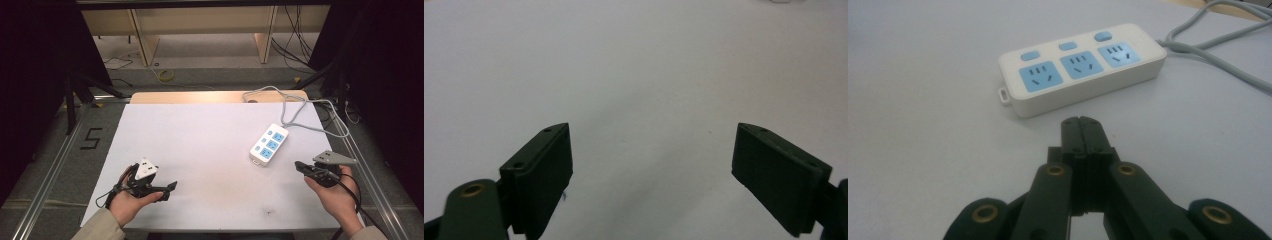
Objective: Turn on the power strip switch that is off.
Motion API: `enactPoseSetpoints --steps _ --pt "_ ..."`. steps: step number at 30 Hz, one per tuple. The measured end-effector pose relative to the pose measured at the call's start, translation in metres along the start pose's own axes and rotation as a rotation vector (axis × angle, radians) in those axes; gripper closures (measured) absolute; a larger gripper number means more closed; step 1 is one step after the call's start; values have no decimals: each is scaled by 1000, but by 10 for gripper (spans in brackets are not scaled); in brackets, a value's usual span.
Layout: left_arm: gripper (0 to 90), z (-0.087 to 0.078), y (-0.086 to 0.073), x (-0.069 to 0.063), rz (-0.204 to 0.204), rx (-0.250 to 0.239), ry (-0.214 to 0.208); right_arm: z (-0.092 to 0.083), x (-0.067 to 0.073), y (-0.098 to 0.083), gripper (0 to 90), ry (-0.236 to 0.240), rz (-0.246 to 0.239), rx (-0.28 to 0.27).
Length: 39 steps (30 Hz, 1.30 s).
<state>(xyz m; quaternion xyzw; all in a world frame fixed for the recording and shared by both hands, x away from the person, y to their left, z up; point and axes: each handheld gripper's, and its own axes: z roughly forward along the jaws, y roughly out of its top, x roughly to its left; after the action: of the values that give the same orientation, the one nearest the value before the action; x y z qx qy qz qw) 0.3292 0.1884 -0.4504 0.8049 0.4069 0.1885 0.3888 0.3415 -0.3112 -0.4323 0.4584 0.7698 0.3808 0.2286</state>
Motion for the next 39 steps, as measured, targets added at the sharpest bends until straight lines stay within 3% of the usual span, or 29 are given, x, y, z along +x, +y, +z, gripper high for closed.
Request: enactPoseSetpoints --steps 11,39 --pt "161 0 0 0 -1 -6 7 10 2 16 900 26 -1 -3" --pt "160 1 0 1 2 6 17 12 -2 31 900 16 3 14"
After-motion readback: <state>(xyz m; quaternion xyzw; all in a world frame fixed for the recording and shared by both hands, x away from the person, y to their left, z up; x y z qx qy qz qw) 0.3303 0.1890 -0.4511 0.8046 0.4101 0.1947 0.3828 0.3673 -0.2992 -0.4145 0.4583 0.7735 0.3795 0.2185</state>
